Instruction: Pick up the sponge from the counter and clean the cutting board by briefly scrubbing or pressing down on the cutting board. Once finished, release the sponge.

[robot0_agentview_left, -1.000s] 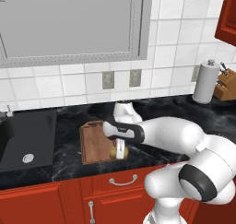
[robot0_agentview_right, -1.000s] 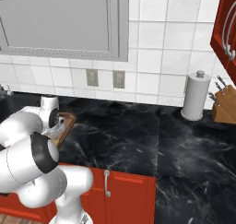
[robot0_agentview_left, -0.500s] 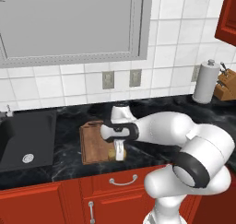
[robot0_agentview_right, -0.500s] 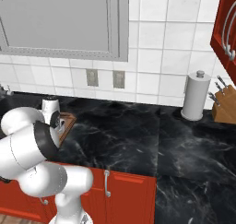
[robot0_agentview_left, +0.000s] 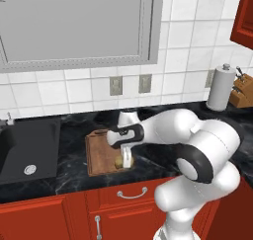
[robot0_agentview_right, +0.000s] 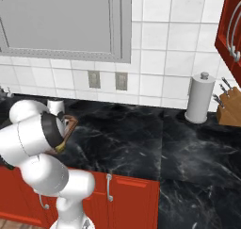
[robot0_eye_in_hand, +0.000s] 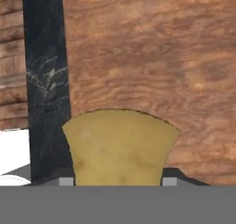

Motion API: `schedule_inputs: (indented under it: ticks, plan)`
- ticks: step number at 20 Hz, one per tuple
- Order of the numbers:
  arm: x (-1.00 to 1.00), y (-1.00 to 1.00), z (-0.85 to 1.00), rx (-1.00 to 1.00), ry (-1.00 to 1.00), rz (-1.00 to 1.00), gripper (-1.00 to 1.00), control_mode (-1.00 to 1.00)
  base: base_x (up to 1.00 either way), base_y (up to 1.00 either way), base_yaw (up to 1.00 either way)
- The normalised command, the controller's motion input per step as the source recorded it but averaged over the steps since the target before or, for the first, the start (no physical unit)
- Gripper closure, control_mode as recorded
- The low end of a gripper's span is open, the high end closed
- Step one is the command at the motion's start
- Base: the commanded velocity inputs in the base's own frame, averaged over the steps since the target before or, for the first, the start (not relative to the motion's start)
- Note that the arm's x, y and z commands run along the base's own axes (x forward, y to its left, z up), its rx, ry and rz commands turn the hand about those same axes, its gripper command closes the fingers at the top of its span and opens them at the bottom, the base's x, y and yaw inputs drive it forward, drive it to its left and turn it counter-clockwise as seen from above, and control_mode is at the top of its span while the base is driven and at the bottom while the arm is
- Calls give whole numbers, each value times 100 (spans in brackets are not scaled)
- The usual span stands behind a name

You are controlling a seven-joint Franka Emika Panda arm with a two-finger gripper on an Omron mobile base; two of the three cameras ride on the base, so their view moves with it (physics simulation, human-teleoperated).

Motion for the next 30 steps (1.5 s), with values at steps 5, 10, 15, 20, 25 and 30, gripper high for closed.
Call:
schedule_inputs:
  ticks: [5, 10, 15, 20, 25, 30]
  plan:
    - [32, 9, -12, 0, 0, 1, 100, -100, 0, 0, 0]
    - [41, 15, -12, 0, 0, 0, 100, -100, 0, 0, 0]
    - [42, 15, -6, 0, -4, 0, 100, -100, 0, 0, 0]
    - [41, 13, -3, 0, -10, 0, 100, -100, 0, 0, 0]
    - [52, 6, -1, 0, -5, 0, 100, -100, 0, 0, 0]
    - [57, 0, 0, 0, 0, 0, 100, -100, 0, 0, 0]
